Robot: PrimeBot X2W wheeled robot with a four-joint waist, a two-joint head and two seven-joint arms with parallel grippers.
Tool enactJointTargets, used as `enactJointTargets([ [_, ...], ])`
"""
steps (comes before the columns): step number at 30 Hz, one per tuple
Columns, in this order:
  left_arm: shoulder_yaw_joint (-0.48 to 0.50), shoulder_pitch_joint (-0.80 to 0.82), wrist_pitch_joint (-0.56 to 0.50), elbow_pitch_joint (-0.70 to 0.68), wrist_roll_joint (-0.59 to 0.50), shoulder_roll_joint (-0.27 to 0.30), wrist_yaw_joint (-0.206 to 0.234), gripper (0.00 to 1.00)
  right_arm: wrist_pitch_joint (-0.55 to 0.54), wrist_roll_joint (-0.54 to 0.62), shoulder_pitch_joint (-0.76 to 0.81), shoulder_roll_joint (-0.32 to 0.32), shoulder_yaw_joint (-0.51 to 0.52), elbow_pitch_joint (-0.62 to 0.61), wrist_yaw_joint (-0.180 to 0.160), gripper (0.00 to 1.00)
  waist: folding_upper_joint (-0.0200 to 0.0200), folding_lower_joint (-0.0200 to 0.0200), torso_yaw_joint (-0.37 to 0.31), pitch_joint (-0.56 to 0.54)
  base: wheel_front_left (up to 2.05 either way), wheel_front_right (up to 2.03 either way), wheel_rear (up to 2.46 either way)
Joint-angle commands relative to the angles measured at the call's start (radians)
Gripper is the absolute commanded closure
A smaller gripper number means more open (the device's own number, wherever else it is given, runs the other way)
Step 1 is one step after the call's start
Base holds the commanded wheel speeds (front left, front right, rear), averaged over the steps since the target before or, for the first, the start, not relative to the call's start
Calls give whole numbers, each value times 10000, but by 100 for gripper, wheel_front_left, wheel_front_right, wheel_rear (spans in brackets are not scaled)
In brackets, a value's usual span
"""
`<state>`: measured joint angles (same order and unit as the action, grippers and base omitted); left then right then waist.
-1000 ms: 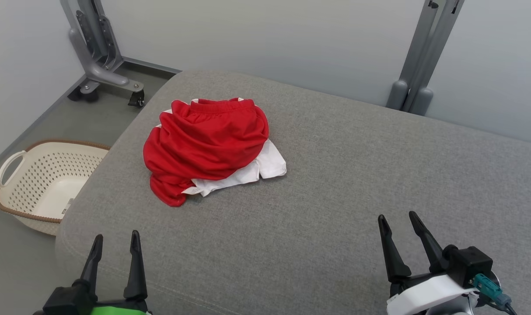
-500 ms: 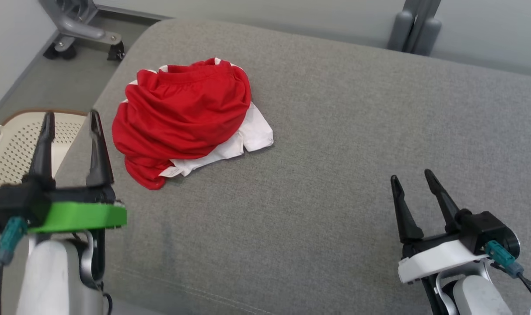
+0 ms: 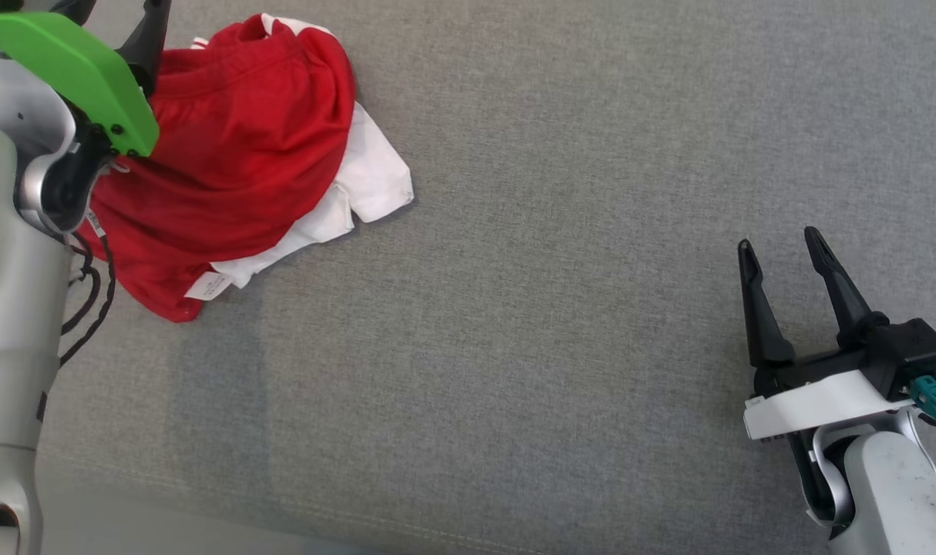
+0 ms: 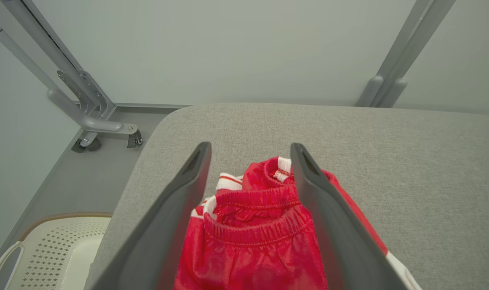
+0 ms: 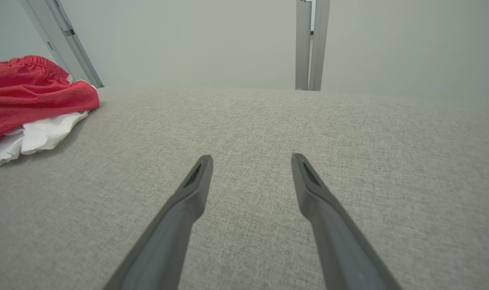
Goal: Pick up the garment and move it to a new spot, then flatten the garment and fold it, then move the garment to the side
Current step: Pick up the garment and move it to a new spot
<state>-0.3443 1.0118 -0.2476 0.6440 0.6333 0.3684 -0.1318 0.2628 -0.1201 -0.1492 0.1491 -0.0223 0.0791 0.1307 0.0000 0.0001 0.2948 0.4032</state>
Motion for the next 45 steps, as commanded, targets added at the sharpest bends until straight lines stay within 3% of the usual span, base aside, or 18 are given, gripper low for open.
enactJointTargets([
  [1, -76, 374, -358, 395, 297, 140, 26, 0, 31, 54, -137, 64, -4, -63, 1, 0, 0, -1, -539, 732, 0, 0, 0],
  [8, -548, 727, -1892, 2317, 1248, -82, 25, 0, 31, 145, -267, 135, 107, -154, 1, 0, 0, -1, -748, 1292, 0, 0, 0],
  [12, -754, 548, -1854, 2889, 1526, -50, 25, 0, 14, 207, -191, 84, 222, -171, 1, 0, 0, -1, -710, 1368, 0, 0, 0],
  [13, -815, 538, -1629, 2964, 1515, -28, 25, 43, 8, 205, -162, 91, 256, -144, -1, 0, 0, -1, -667, 1363, 0, 0, 0],
  [14, -833, 550, -1327, 3012, 1480, 9, 25, 96, 8, 198, -152, 97, 249, -116, -1, 0, 0, -1, -630, 1345, 0, 0, 0],
  [15, -874, 554, -992, 3052, 1449, 32, 25, 100, 8, 189, -156, 102, 218, -69, -1, 0, 0, -1, -589, 1302, 0, 0, 0],
  [24, -1377, 943, 2066, 2488, 1550, 313, 24, 100, 11, 22, -52, -59, 21, 176, 1, 0, 0, -1, -282, 252, 0, 0, 0],
  [31, -2401, 1190, 3397, 1134, 1555, 759, 24, 100, 19, -231, 176, -442, -193, 455, -1, 0, 0, -1, -427, -1119, 0, 0, 0],
  [38, -3545, 1662, 3978, -436, 1457, 1351, 24, 100, 19, -460, 496, -850, -376, 663, -1, 0, 0, -1, -1256, -2278, 0, 0, 0],
  [45, -4228, 2306, 3652, -1361, 1721, 1296, 24, 100, 19, -685, 830, -973, -320, 695, -1, 0, 0, -1, -2649, -2927, 0, 0, 0],
])
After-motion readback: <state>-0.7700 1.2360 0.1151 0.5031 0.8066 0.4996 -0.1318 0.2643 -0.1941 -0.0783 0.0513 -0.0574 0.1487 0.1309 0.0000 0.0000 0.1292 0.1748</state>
